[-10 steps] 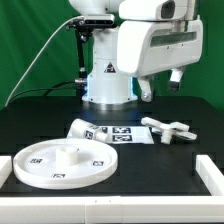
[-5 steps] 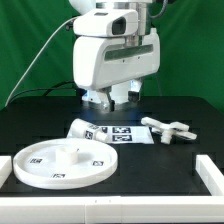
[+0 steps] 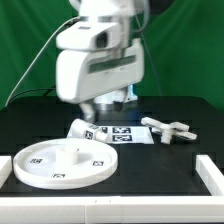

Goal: Assemble round table

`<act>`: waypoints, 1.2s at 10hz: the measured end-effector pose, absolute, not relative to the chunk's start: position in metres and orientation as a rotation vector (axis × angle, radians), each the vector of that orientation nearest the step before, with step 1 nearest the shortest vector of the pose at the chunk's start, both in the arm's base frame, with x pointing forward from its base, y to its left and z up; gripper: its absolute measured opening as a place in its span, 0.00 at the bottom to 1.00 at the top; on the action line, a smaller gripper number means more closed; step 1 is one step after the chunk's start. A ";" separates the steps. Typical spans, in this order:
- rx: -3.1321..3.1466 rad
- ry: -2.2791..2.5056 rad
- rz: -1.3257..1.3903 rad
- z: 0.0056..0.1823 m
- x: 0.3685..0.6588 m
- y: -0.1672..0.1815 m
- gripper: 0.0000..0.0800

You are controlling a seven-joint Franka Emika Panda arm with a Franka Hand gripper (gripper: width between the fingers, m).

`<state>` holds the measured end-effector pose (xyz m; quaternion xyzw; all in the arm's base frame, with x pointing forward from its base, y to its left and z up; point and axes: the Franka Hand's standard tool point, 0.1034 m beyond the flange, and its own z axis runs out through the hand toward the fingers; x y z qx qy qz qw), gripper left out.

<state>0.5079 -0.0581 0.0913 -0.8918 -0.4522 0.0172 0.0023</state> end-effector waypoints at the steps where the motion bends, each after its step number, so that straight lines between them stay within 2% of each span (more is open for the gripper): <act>1: -2.796 -1.413 0.061 0.078 0.502 -0.076 0.81; 6: -2.747 -1.457 0.054 0.025 0.490 -0.103 0.81; 8: -2.751 -1.447 0.063 0.023 0.486 -0.107 0.81; 10: -2.742 -1.444 0.076 0.013 0.484 -0.109 0.81; 11: -2.739 -1.448 0.077 0.011 0.484 -0.111 0.63; 12: -2.738 -1.449 0.076 0.011 0.484 -0.110 0.63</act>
Offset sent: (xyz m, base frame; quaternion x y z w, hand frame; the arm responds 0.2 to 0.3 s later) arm 0.0073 -0.0030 -0.0306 -0.0173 0.0518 -0.0018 0.9985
